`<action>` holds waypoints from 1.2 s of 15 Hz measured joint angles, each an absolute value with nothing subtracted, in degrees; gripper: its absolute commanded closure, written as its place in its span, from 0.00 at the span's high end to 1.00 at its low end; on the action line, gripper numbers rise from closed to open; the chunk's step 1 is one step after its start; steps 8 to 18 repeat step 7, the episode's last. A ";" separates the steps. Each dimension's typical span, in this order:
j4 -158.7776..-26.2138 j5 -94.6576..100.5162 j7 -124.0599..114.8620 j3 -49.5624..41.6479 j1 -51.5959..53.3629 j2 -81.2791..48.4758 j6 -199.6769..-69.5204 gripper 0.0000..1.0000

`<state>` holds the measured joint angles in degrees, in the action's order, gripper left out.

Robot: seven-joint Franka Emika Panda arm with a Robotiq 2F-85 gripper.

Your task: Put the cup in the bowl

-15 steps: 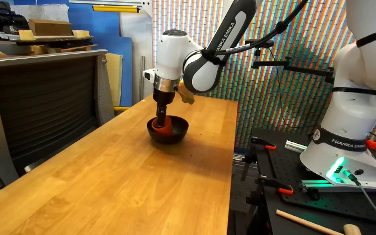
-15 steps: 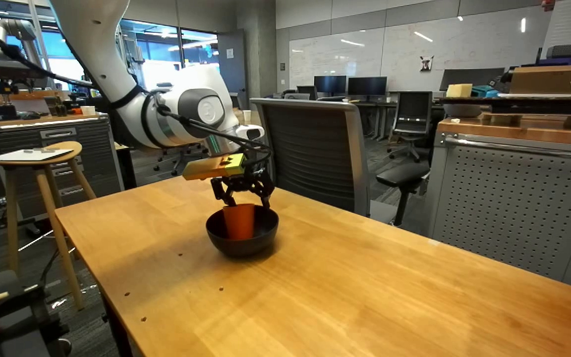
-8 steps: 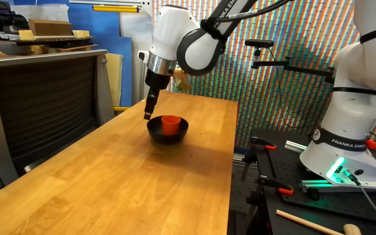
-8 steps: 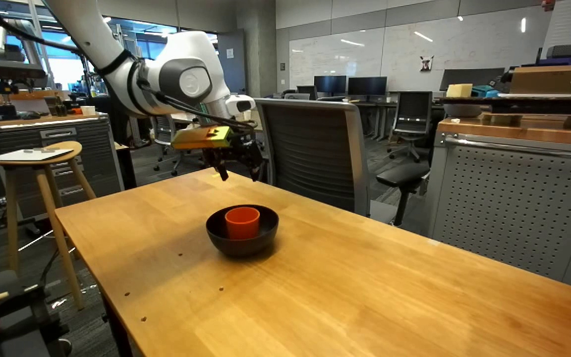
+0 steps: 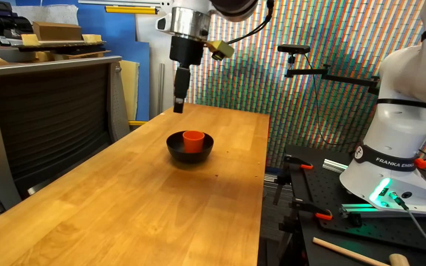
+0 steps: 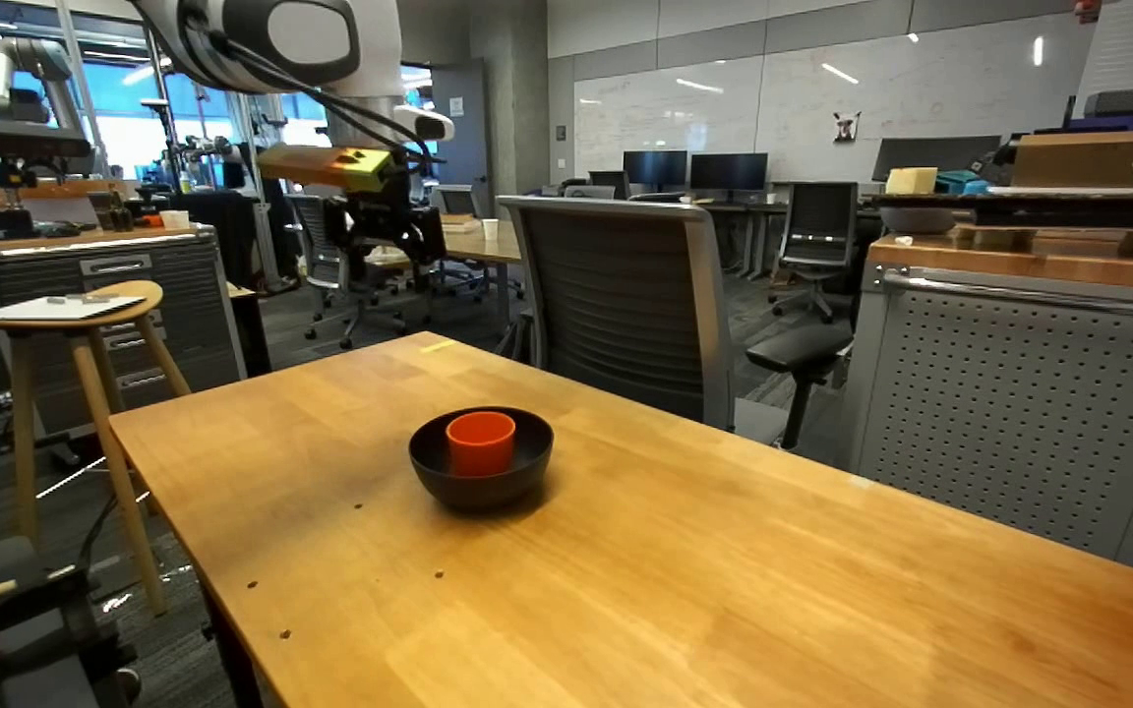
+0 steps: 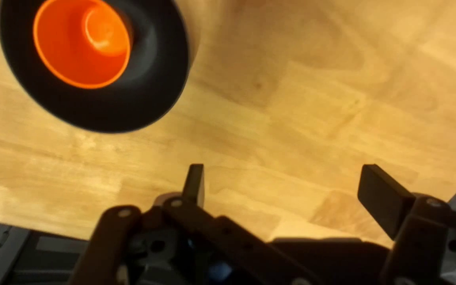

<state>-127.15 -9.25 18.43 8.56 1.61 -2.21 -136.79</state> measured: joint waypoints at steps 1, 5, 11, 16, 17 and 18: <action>-128.18 -9.52 19.38 8.20 1.60 0.29 -131.63 1.00; -131.33 -3.48 18.73 4.41 1.52 10.16 -111.71 1.00; -131.74 -3.20 18.81 3.59 1.56 12.35 -110.55 1.00; -131.74 -3.20 18.81 3.59 1.56 12.35 -110.55 1.00; -131.74 -3.20 18.81 3.59 1.56 12.35 -110.55 1.00; -131.74 -3.20 18.81 3.59 1.56 12.35 -110.55 1.00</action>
